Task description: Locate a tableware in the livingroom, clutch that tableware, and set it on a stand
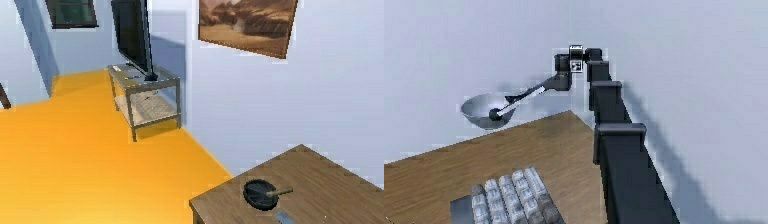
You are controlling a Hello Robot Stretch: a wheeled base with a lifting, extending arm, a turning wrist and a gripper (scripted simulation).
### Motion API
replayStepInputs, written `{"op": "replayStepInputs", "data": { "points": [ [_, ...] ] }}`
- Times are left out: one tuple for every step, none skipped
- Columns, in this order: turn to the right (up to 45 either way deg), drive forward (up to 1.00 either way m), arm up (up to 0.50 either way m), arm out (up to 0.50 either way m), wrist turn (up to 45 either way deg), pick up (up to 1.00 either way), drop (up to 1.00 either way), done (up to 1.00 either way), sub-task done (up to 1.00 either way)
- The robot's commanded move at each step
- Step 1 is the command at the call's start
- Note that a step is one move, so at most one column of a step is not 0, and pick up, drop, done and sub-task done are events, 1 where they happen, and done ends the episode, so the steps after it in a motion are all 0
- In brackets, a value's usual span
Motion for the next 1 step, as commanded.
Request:
{"op": "replayStepInputs", "data": {
  "points": [
    [0.0,0.0,0.0,0.0,-45.0,0.0,0.0,0.0,0.0]
  ]
}}
